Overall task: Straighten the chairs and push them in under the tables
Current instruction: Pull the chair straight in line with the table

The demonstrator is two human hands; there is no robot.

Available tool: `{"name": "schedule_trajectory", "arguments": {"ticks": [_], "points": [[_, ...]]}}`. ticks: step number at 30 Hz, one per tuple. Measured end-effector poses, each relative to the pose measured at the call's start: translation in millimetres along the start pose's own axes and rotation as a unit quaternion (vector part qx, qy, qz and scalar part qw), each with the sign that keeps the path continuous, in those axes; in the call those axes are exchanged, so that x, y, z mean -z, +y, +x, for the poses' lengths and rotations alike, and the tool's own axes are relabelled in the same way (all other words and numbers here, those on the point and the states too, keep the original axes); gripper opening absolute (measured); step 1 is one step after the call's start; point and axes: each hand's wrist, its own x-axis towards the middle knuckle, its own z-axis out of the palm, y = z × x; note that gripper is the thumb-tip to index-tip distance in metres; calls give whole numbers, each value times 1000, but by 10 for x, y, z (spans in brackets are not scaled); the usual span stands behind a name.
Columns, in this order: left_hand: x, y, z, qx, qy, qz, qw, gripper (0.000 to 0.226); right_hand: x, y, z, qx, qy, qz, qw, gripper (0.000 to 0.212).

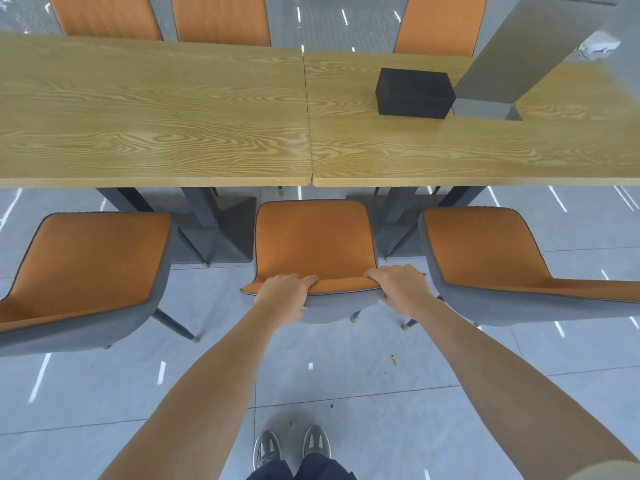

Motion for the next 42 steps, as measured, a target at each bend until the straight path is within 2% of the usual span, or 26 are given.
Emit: {"name": "schedule_trajectory", "arguments": {"ticks": [10, 18, 21, 24, 30, 35, 42], "points": [[71, -35, -10, -18, -14, 21, 1000, 57, 32, -91, -39, -18, 15, 2, 1000, 46], [-10, -33, -121, 11, 26, 1, 1000, 57, 65, -239, -112, -58, 6, 7, 998, 46], [-2, -51, -195, 24, 34, -17, 999, 57, 98, -309, -108, -68, -14, 23, 997, 47], [45, -121, -387, 40, 30, -35, 998, 58, 183, -459, -75, -50, -52, 33, 997, 58], [279, -543, -964, 67, 28, 5, 997, 62, 436, -1088, -122, 30, -89, 88, 992, 84], [354, -1144, -1631, 149, 27, 21, 988, 74, 628, -1792, -143, 92, -70, 129, 985, 89], [413, -2143, -2540, 198, 57, 19, 978, 78, 724, -2996, 31, 144, -40, 119, 982, 95]]}}
